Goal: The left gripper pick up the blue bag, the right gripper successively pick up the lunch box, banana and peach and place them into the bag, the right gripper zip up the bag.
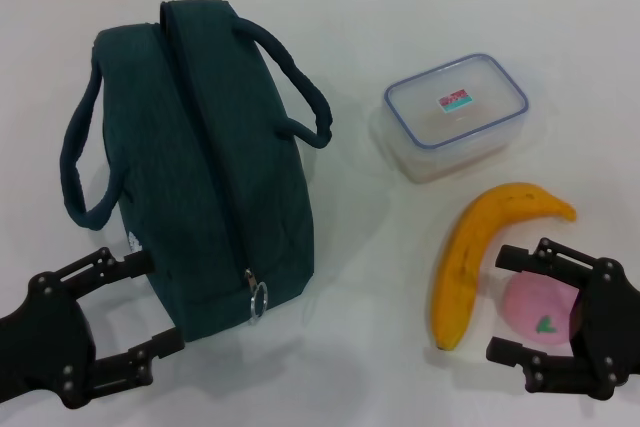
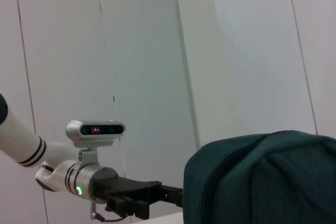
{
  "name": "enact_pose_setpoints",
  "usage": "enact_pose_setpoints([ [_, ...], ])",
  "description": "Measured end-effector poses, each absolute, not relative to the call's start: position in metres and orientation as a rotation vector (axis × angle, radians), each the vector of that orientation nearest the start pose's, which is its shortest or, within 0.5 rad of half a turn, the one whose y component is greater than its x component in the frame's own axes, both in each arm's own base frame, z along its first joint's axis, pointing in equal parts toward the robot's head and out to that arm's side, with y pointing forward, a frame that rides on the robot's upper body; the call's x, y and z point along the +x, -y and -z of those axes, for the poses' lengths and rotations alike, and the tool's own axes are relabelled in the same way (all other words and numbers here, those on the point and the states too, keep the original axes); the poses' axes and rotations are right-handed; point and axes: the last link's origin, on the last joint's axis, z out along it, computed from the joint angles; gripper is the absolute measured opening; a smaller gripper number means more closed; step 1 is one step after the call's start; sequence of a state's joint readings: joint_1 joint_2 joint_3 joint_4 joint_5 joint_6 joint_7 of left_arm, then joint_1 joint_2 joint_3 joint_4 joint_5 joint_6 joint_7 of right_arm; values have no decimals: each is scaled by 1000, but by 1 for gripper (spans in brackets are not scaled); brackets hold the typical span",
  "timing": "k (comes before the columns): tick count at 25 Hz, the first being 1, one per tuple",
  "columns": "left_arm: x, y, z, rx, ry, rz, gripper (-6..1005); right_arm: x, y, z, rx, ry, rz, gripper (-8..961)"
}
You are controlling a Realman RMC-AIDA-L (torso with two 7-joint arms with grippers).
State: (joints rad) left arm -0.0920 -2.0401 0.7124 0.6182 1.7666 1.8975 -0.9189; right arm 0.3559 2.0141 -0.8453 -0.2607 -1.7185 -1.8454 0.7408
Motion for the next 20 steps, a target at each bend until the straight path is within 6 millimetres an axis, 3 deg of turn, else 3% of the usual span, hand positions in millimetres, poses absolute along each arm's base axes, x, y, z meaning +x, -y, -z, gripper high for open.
enact_pose_setpoints([
  [13, -326, -178, -33, -2573, 420, 1030, 830, 288, -223, 20, -2684, -243, -1165, 864],
  [20, -334, -199, -75, -2356, 790, 1160, 829, 288, -223, 20, -2685, -245, -1167, 861],
])
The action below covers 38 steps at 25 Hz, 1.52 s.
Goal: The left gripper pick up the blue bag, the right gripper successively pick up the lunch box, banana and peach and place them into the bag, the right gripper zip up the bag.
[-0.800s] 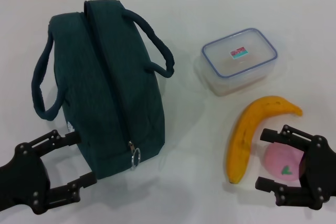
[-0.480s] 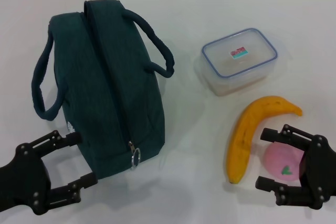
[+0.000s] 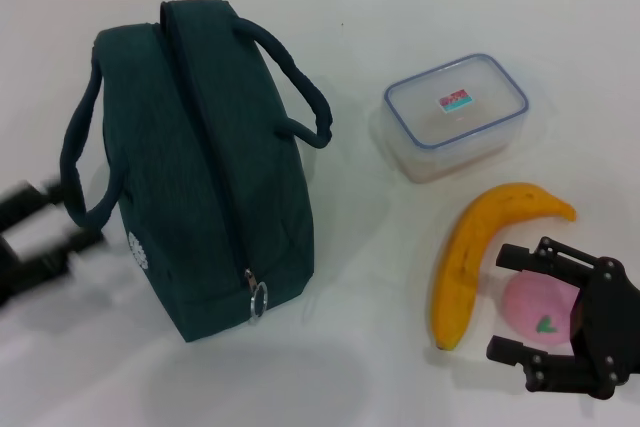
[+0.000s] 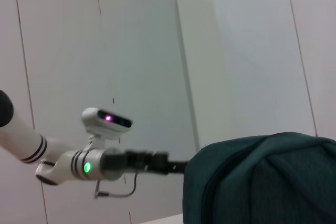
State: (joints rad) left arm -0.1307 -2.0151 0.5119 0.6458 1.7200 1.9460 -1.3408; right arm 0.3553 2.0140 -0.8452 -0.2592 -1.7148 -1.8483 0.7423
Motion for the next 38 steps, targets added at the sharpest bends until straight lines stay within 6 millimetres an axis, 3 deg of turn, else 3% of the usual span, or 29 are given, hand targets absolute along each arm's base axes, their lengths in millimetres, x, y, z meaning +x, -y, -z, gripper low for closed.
enact_pose_setpoints([
  [3, -334, -218, -95, -2306, 1026, 1178, 828, 288, -224, 20, -2684, -246, -1167, 860],
  [10, -317, -262, -117, -2282, 1391, 1121, 827, 288, -224, 22, -2683, -259, -1167, 857],
  [16, -292, -299, -131, -2276, 1629, 814, 824, 287, -225, 22, -2685, -257, -1169, 855],
  [25, -261, -322, -128, -2336, 1729, 621, 819, 288, -223, 22, -2689, -263, -1164, 851],
  [33, -250, -330, -131, -2348, 1751, 568, 816, 289, -222, 23, -2691, -276, -1163, 847],
  [38, -248, -335, -122, -2350, 1765, 465, 813, 289, -222, 23, -2692, -277, -1162, 845],
])
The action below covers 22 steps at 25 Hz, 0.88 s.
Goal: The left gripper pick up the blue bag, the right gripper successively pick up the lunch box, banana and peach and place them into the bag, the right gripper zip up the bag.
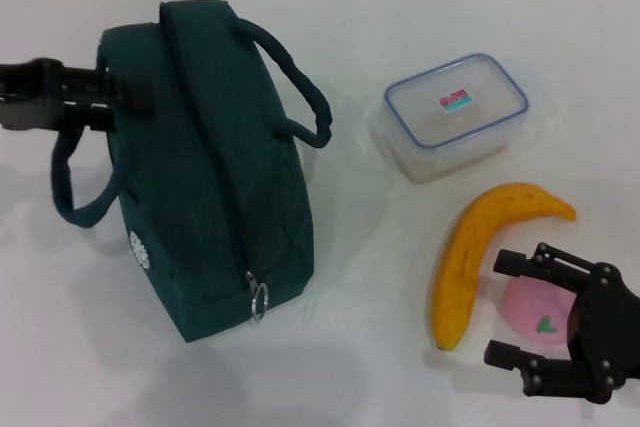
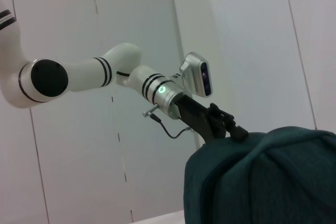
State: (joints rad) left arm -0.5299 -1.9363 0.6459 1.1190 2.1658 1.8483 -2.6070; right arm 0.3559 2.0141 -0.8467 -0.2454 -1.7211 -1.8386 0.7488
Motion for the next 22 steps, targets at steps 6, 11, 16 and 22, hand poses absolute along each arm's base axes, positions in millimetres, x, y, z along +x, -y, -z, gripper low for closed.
enact_pose_setpoints([
  [6, -244, -340, -110, -2361, 1760, 403, 810, 290, -222, 23, -2689, -279, -1160, 843],
  [11, -244, -341, -110, -2384, 1727, 408, 808, 290, -222, 23, -2678, -287, -1166, 841],
  [16, -244, -341, -109, -2407, 1705, 390, 630, 290, -222, 23, -2675, -287, -1167, 839],
  [22, -241, -342, -104, -2444, 1687, 353, 402, 289, -222, 22, -2672, -287, -1175, 836],
])
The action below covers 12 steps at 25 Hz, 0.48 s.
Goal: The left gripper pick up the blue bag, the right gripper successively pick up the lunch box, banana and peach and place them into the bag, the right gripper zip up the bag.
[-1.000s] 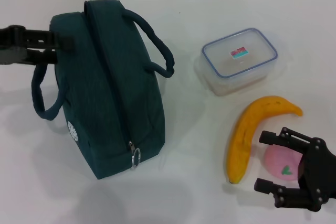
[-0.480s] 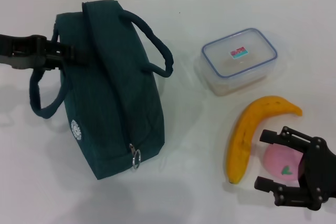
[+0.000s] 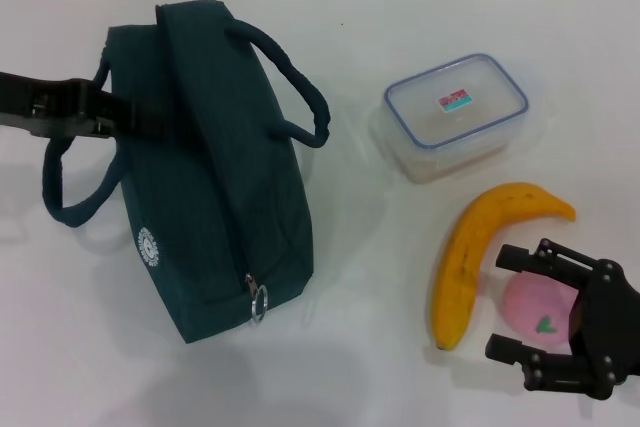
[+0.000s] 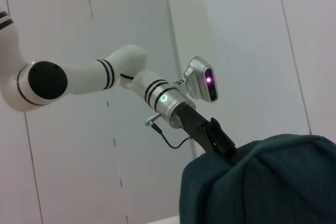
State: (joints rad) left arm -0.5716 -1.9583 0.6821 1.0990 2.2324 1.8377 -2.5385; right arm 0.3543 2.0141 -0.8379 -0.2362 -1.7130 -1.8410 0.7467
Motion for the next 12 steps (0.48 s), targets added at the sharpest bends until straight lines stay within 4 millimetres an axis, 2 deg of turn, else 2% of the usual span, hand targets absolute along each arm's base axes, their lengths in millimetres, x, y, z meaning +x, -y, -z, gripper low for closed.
enact_pose_setpoints([
  [5, -238, -342, -102, -2466, 1672, 332, 164, 289, -222, 21, -2655, -295, -1187, 834],
  [10, -235, -344, -105, -2465, 1665, 367, 55, 288, -226, 17, -2568, -353, -1242, 832],
  [11, -234, -344, -106, -2470, 1661, 384, 33, 288, -228, 15, -2538, -384, -1261, 831],
  [12, -232, -345, -107, -2475, 1657, 402, 33, 288, -234, 8, -2448, -488, -1320, 831],
])
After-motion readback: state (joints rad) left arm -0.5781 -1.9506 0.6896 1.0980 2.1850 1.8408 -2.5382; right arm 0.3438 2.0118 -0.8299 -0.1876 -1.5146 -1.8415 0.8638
